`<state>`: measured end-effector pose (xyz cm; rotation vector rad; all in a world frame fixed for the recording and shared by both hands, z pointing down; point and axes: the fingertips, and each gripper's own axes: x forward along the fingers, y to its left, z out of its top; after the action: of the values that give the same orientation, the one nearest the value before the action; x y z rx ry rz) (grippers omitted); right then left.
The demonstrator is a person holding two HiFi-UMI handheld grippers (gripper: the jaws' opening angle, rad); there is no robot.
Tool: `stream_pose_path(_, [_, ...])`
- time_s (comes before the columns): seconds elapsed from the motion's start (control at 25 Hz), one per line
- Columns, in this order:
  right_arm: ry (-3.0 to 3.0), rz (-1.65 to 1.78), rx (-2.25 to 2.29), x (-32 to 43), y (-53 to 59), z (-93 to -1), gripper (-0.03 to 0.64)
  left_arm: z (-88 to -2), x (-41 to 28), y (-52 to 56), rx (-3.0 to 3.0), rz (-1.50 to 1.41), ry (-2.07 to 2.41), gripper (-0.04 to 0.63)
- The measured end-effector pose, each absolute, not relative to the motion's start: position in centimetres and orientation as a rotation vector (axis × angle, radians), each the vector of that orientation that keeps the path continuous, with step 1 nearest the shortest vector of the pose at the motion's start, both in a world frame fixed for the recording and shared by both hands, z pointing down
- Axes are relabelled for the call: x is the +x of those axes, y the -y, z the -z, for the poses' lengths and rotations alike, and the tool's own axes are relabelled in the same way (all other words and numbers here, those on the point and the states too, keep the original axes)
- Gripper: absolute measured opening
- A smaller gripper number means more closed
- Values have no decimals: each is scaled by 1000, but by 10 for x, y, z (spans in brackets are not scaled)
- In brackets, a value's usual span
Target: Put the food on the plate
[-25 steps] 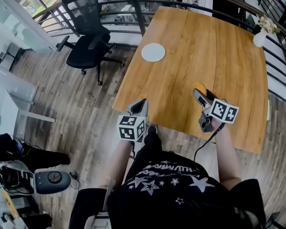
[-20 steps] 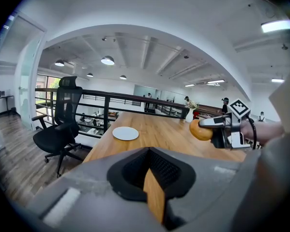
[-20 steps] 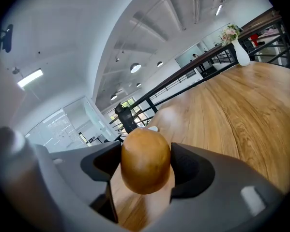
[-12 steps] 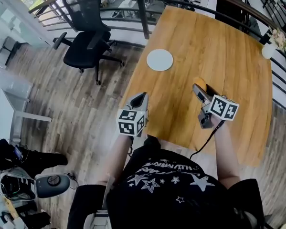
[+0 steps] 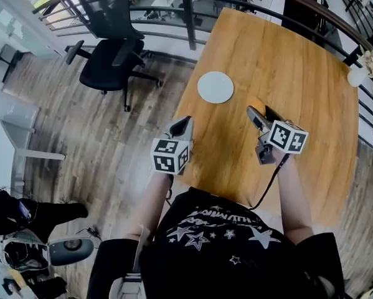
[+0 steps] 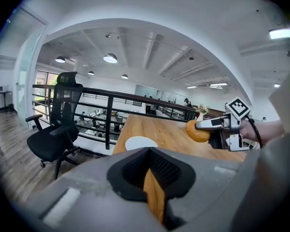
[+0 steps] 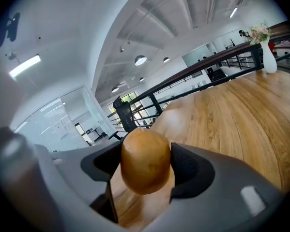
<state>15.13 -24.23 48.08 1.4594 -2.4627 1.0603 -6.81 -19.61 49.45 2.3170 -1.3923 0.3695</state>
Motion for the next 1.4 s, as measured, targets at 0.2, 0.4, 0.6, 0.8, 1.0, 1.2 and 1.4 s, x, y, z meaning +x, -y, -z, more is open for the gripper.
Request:
stream_pose_path(0.2, [2444,-1053,1453,132,261,-486,325,-498,-78,216,2324,-364,1372,2])
stream_pose_path(0.4, [2424,-1020,1472,118,288,-489,325,-505,-88,237,2331,-363,1340,2])
stream_pose_path(0.6, [2415,-960,1428,99,310,-489,325,-512,-89,256,2336,-364,1309,2])
stream_pose_path(0.8, [2413,-943,1388,81,330,-497,325,-518,-88,272,2329,-363,1290,2])
stream_pose_path(1.0, [2393,-861,1345,62,349,-509,325,-523,-93,290,2320,-359,1284,2])
stream_pose_path(1.2, [2307,-702,1279,52,360,-535,325,-533,-95,302,2300,-368,1278,2])
stream_pose_path(1.4, [2275,-640,1225,40,365,-559,325,-546,-96,308,2283,-377,1271,2])
